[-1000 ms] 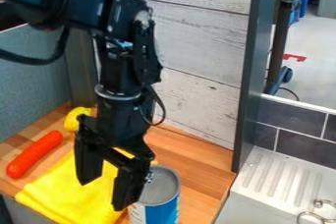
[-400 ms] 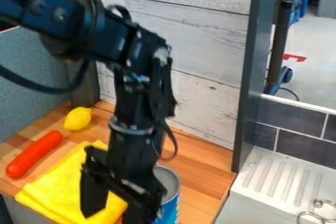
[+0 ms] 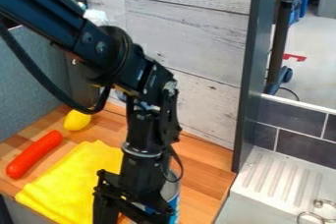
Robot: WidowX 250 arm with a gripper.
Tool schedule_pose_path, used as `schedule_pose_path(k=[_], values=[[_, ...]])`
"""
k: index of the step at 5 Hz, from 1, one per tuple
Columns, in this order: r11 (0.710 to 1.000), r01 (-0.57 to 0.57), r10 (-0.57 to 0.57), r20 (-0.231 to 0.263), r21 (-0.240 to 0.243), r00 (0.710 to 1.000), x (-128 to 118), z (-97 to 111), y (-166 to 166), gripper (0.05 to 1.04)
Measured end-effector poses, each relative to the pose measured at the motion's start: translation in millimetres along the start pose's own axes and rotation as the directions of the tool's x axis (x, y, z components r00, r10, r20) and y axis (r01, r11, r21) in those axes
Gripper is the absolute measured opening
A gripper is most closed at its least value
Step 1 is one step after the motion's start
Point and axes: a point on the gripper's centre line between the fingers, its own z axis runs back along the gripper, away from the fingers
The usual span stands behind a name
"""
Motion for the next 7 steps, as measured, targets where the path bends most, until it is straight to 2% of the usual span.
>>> schedule_pose_path(k=[1, 3, 4, 6, 7], values=[[1.0, 0.006, -0.006, -0.014, -0.016, 1.0, 16.7, -4.7, 4.3, 1.001], [0.999, 0.005, -0.002, 0.085, -0.034, 0.996, 73.3, 14.1, 22.7, 1.001], [0.998, 0.015, -0.008, 0.125, -0.053, 0.992, 93.6, 23.1, 31.5, 1.0], [0.997, 0.057, -0.048, 0.173, -0.049, 0.984, 126.6, 40.2, 39.7, 1.0], [0.997, 0.049, -0.036, 0.209, -0.054, 0.977, 131.8, 51.2, 51.6, 1.0]])
